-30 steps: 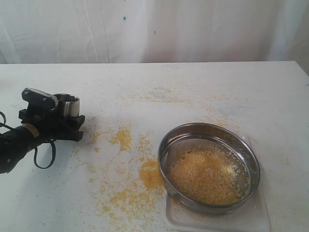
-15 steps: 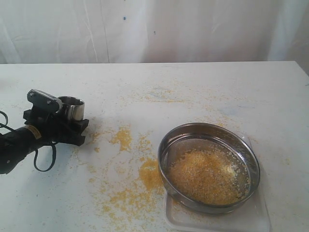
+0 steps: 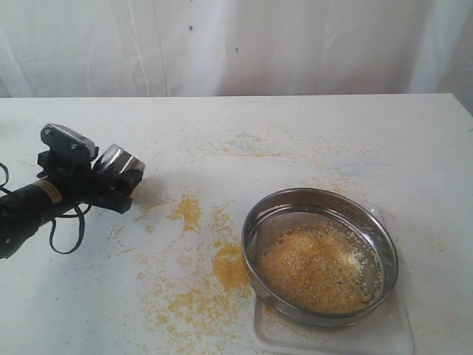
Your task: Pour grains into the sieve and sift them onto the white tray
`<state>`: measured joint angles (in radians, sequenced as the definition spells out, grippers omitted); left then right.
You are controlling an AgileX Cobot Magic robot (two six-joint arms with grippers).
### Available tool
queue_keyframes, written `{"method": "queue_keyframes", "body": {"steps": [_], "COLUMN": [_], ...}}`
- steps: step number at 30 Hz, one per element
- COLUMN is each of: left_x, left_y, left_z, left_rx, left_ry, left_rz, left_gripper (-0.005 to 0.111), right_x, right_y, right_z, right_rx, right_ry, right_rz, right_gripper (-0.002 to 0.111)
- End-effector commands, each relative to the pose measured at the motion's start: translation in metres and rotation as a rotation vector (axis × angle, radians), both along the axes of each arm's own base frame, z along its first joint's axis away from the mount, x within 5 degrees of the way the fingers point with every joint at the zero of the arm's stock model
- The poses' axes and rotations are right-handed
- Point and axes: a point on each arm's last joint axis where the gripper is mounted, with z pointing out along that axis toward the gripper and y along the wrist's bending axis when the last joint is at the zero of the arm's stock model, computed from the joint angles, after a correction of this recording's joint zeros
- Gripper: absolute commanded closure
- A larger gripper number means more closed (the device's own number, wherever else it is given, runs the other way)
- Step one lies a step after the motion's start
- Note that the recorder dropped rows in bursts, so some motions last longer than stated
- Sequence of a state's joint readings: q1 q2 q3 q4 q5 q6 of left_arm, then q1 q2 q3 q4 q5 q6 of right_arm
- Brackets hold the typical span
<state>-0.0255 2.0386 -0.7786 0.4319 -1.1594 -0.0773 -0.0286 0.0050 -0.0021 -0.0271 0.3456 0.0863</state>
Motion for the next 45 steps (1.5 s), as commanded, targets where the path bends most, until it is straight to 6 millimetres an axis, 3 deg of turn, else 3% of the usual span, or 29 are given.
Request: {"method": "queue_keyframes", "body": {"steps": [1,6,13,16,21,25,28,34,41,45], "left_x": [-0.002,-0.008,-0.017,-0.018,-0.018,-0.021,-0.025,-0.046,-0.089,-0.130], "left_y": [-0.003,0.001,0.009,0.009,0.004,0.004,0.008,0.016,0.029,0.045], "left_z": [0.036,0.068,0.074,0.079,0.105,0.121,0.130,0.158,0.185,0.193], "left_rx": [-0.063,-0.028,0.056,-0.030,-0.225,-0.244,-0.232,-0.183,0.009,0.065], "left_ry": [-0.073,-0.058,0.097,0.109,-0.024,-0.103,-0.099,-0.041,0.120,0.290], "left_rz": [-0.031,0.011,0.074,0.103,0.085,0.067,0.111,0.197,0.305,0.432], "left_gripper": [0.014,0.014,0.014,0.014,0.014,0.015,0.032,0.107,0.106,0.106], "right_x": [0.000,0.000,0.000,0.000,0.000,0.000,0.000,0.000,0.000,0.000], "right_y": [0.000,0.000,0.000,0.000,0.000,0.000,0.000,0.000,0.000,0.000], "right_z": [0.000,0.000,0.000,0.000,0.000,0.000,0.000,0.000,0.000,0.000], "right_rx": [-0.008,-0.008,-0.008,-0.008,-0.008,-0.008,-0.008,-0.008,-0.008,-0.008], "right_ry": [-0.007,-0.007,-0.007,-0.007,-0.007,-0.007,-0.007,-0.007,-0.007,-0.007], "right_rz": [-0.002,-0.002,-0.002,-0.002,-0.002,-0.002,-0.002,-0.002,-0.002,-0.002], "right_gripper": [0.108,0.108,0.108,0.108,0.108,0.108,0.108,0.108,0.108,0.108]}}
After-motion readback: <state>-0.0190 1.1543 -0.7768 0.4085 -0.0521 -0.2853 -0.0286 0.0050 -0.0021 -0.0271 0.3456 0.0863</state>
